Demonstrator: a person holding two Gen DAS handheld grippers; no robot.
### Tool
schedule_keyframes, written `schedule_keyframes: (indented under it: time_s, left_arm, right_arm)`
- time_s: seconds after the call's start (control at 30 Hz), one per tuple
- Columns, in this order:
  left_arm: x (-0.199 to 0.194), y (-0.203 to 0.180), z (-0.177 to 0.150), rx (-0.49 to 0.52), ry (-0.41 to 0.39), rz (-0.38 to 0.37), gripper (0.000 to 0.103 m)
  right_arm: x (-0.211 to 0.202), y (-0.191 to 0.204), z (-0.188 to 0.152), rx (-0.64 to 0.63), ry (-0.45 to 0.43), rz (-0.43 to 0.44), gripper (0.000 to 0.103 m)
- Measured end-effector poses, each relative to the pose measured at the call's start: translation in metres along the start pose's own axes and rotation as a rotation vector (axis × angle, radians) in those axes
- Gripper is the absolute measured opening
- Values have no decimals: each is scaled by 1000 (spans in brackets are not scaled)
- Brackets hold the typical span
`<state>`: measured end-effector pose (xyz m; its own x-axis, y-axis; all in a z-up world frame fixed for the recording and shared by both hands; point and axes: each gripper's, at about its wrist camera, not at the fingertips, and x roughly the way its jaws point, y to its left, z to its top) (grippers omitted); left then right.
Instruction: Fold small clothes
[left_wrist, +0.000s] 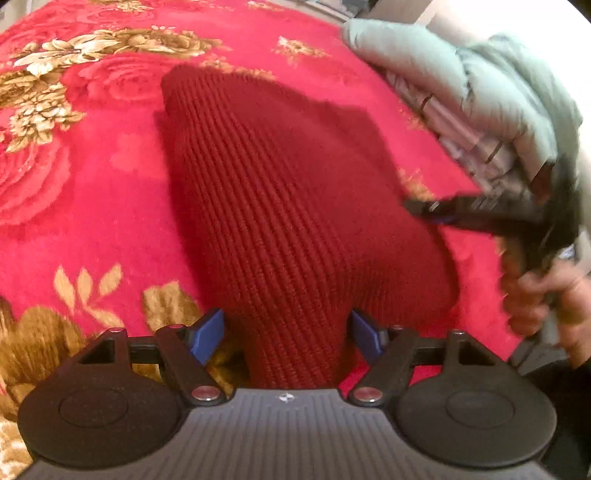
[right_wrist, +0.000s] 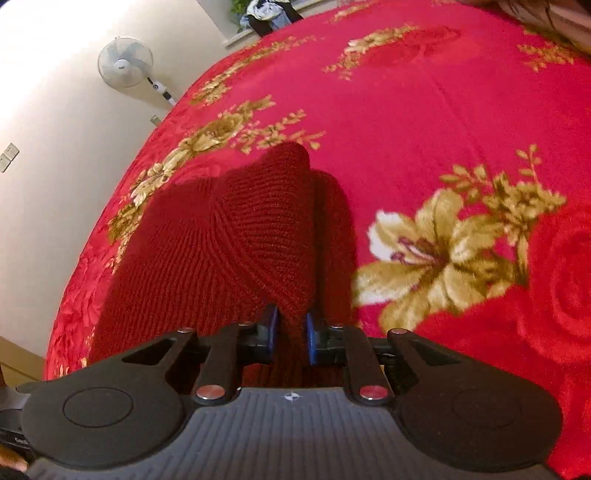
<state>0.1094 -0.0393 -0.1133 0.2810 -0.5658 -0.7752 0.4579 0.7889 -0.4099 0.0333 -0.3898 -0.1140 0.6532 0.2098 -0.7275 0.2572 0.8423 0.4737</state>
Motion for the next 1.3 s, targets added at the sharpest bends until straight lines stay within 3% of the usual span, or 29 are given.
schedule_keyframes:
  time_s: [0.13,0.27,0.4,0.5,0.57,0.7,0.8,0.97,1.13,1.27,1.3]
  left_arm:
    - [-13,15,20,-97,-120,-40,77]
    - [13,26,14,-117,-33,2,78]
    - [11,22,8,-100,-31,23,78]
    - [7,26,7,-160,-21,5,78]
    - [9,27,21,-183,4,-9,80]
    - [10,43,59,-188,-4,-16,88]
    - [25,71,74,-270,-4,-51,95]
    - [61,102,76,-452,7,-184,103]
    - [82,97,85,-442,-4,-251,103]
    - [89,86,89,-406,-37,-207,102]
    - [88,82,91,-394,-50,-184,97]
  right_arm:
    - [5,4,-1,-36,0,-22,16]
    - [2,-2,-6,-33,9,-5,17]
    - [-4,3,-5,-54,2,-10,26]
    - [-9,1,2,-3,-38,20,30]
    - [-5,-4,6,50,-45,31,46]
    - [15,-18,10,170,9,34,61]
    - [26,-26,11,230,28,50,71]
    - [35,-29,10,255,34,68,73]
    - [43,-33,11,279,43,95,76]
    - [46,-33,9,290,39,107,76]
    - [47,-31,9,285,35,105,76]
